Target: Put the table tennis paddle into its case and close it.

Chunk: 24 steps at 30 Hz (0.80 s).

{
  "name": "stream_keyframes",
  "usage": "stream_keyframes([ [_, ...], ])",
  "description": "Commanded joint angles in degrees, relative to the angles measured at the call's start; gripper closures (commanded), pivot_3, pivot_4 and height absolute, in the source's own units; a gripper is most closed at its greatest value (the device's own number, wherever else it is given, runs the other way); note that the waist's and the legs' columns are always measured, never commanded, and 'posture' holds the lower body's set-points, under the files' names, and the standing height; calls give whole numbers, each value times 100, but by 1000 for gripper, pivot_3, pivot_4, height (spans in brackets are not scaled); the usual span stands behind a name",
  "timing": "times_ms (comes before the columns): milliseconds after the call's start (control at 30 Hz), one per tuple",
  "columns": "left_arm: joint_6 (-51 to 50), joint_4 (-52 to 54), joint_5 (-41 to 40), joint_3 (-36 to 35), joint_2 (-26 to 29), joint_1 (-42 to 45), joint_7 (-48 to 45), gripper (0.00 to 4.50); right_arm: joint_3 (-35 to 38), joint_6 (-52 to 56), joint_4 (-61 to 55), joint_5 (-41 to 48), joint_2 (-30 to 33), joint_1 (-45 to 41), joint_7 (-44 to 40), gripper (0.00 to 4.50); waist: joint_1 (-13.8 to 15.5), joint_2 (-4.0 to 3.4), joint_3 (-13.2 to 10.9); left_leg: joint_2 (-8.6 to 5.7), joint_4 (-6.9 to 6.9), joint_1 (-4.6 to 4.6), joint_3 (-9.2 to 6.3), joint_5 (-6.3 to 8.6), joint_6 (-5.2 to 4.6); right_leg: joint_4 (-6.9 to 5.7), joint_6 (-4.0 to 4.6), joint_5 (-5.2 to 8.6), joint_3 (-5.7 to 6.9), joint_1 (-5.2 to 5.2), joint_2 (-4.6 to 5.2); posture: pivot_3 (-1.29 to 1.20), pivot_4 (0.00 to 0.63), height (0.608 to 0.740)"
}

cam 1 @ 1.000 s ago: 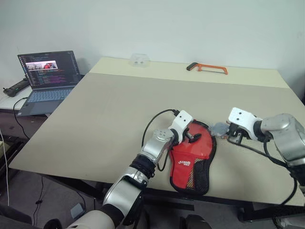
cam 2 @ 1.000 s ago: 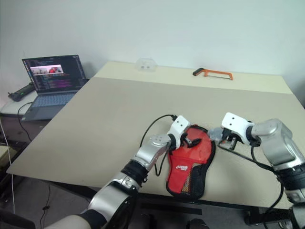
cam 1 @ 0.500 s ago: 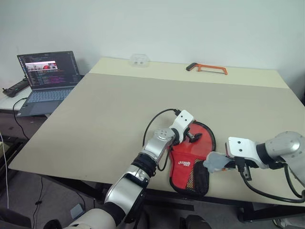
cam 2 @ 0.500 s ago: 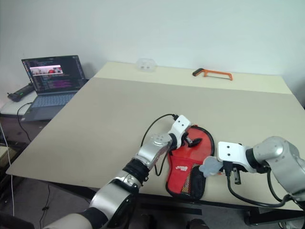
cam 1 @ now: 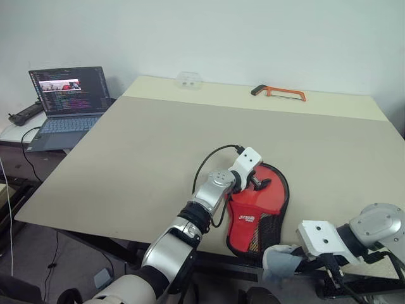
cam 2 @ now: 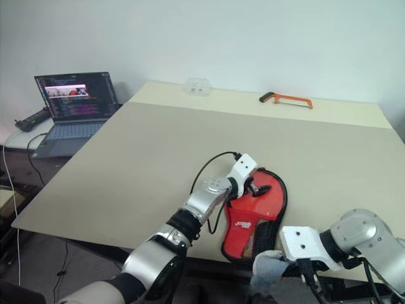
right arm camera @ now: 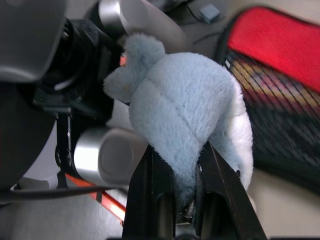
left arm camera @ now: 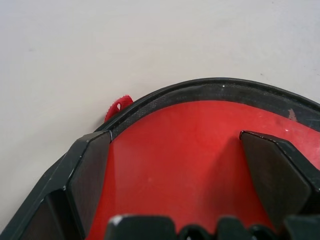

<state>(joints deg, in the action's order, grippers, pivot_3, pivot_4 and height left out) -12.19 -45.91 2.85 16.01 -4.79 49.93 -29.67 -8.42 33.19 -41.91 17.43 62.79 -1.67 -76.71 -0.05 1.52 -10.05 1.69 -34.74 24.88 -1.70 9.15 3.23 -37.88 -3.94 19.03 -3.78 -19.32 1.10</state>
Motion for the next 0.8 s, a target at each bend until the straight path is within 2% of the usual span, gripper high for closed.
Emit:
stream_keyframes([
  [33,-177,-456,248,147,28,-161,21,0,-417,186,-306,259,-90,42,26,4457,3,0,0,0,0,0,-1,0,0,0,0,0,1,1,1,0,150,740],
  [133,-163,-498,255,132,42,-128,32,0,-431,215,-4,88,-102,-147,206,4468,-2,1,0,-1,-1,0,-1,0,0,0,0,0,1,2,4,0,150,740],
  [300,-130,-350,184,34,119,-118,-16,0,179,368,1185,171,-229,-878,612,4476,-22,7,-2,-1,-3,-4,-2,-1,-2,-4,0,-3,1,3,4,0,150,740],
  [500,-1,450,-35,-30,281,-372,-523,0,619,50,1999,190,28,-817,486,4484,-25,5,-2,0,3,3,5,-3,-5,-8,10,-7,-6,15,5,0,150,740],
  [533,-21,678,-112,-40,337,-454,-682,0,708,35,2113,248,65,-797,444,3924,-30,4,-2,0,9,3,8,-3,-5,-9,14,-8,-8,11,4,0,150,740],
  [600,-65,1098,-216,-23,472,-608,-970,0,810,10,2304,297,124,-762,388,3516,-39,0,-4,-1,20,4,17,-3,-4,-10,19,-11,-15,4,4,0,150,740],
  [800,-277,2078,-537,-144,843,-891,-1486,0,880,164,2592,469,143,-628,235,1435,-44,0,-11,0,28,5,19,-3,-4,-10,27,-14,-14,1,5,0,150,740],
])
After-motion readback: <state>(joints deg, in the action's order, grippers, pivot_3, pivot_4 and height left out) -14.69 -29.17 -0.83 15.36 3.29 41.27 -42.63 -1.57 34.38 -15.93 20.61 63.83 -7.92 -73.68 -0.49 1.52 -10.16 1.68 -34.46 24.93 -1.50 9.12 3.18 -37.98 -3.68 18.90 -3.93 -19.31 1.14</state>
